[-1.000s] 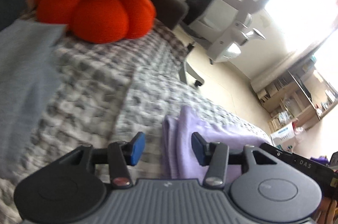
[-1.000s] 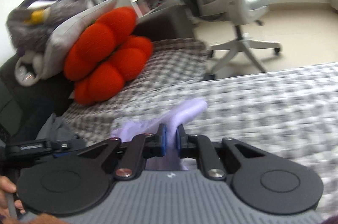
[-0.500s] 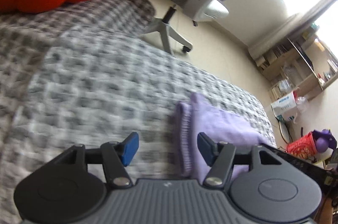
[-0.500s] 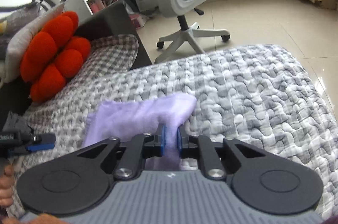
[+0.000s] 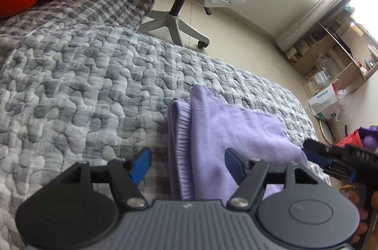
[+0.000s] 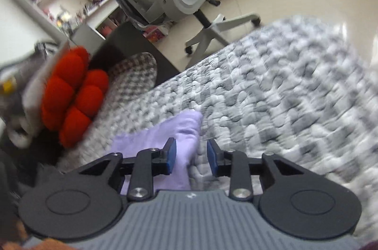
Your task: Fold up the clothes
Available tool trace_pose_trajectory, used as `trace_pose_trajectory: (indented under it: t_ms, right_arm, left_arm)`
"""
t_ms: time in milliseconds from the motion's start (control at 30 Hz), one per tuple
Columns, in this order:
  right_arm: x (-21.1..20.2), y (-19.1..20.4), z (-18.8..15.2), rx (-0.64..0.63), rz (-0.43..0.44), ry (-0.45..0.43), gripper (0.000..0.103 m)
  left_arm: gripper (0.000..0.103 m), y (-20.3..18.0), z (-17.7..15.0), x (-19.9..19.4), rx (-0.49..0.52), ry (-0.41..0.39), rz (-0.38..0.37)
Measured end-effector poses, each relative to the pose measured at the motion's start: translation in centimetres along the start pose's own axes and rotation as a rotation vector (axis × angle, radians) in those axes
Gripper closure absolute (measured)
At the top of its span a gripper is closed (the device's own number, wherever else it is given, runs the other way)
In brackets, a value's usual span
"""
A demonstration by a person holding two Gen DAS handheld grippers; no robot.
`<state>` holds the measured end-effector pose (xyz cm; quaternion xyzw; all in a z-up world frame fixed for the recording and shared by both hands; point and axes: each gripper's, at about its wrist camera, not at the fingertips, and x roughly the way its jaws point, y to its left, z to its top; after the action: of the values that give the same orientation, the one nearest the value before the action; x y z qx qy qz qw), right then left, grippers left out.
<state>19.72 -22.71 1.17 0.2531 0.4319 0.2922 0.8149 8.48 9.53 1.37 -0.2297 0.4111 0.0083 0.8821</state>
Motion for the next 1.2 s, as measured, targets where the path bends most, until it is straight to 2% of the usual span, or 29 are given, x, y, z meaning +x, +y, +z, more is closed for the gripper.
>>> trace_pose_trajectory:
  t_ms: [133, 300, 333, 367, 467, 533, 600, 633, 667, 733, 833, 967, 1033, 1100, 1200]
  right_arm:
    - [2.2, -0.5, 0.5, 0.034, 0.011, 0.015, 0.070]
    - [4.0, 0.1, 1.2, -0.030, 0.037, 0.017, 0.070]
    - [4.6, 0.3, 1.3, -0.060, 0.033, 0.019, 0.073]
    - [4.9, 0.8, 1.4, -0.103, 0.015, 0.011, 0.085]
    - [5.1, 2.7, 0.9, -0.270, -0.023, -0.056, 0.087]
    - [4.8, 3.9, 0.2, -0.375, -0.029, -0.117, 0.087]
    - [5.2, 4.6, -0.2, -0.458, -0.074, -0.140, 0.087]
    - [6.0, 4.6, -0.4, -0.489, -0.126, -0.127, 0.087]
    - [6.7, 4.4, -0.9, -0.504, -0.168, -0.102, 0.086]
    - [6.9, 4.1, -1.6, -0.524, -0.175, -0.123, 0.083]
    - [6.4, 4.6, -1.4, -0.519, -0.218, -0.129, 0.067]
    - [5.0, 6.0, -1.7, -0.518, -0.227, -0.160, 0.065]
    - [4.3, 6.9, -2.0, -0.518, -0.206, -0.159, 0.062]
    - [3.7, 7.7, -2.6, -0.498, -0.224, -0.131, 0.061]
    - [2.7, 8.6, -3.9, -0.485, -0.188, -0.091, 0.061]
  left_arm:
    - [0.033, -0.3, 0.1, 0.2, 0.041, -0.012, 0.018]
    - [0.033, -0.8, -0.1, 0.6, 0.102, -0.023, 0.035]
    - [0.033, -1.0, -0.1, 0.7, 0.116, -0.025, 0.040]
    - [0.033, -1.3, -0.3, 0.7, 0.139, -0.028, 0.050]
    - [0.033, -2.1, -0.7, 0.8, 0.206, -0.035, 0.080]
    - [0.033, -2.1, -0.5, 0.7, 0.213, -0.040, 0.080]
    - [0.033, -1.8, -0.4, 0.8, 0.205, -0.048, 0.071]
    - [0.033, -1.6, -0.4, 0.8, 0.199, -0.053, 0.066]
    - [0.033, -1.5, -0.4, 0.8, 0.199, -0.057, 0.062]
    - [0.034, -1.5, -0.5, 0.6, 0.205, -0.064, 0.062]
    - [0.034, -1.2, -0.3, -0.1, 0.192, -0.085, 0.059]
    - [0.034, -0.5, 1.0, -1.1, 0.139, -0.133, 0.006]
    - [0.035, -0.2, 1.8, -1.1, 0.112, -0.144, -0.046]
    - [0.036, -0.4, 2.5, -0.5, 0.114, -0.147, -0.069]
    - [0.046, -0.7, 3.6, 1.2, 0.109, -0.121, -0.078]
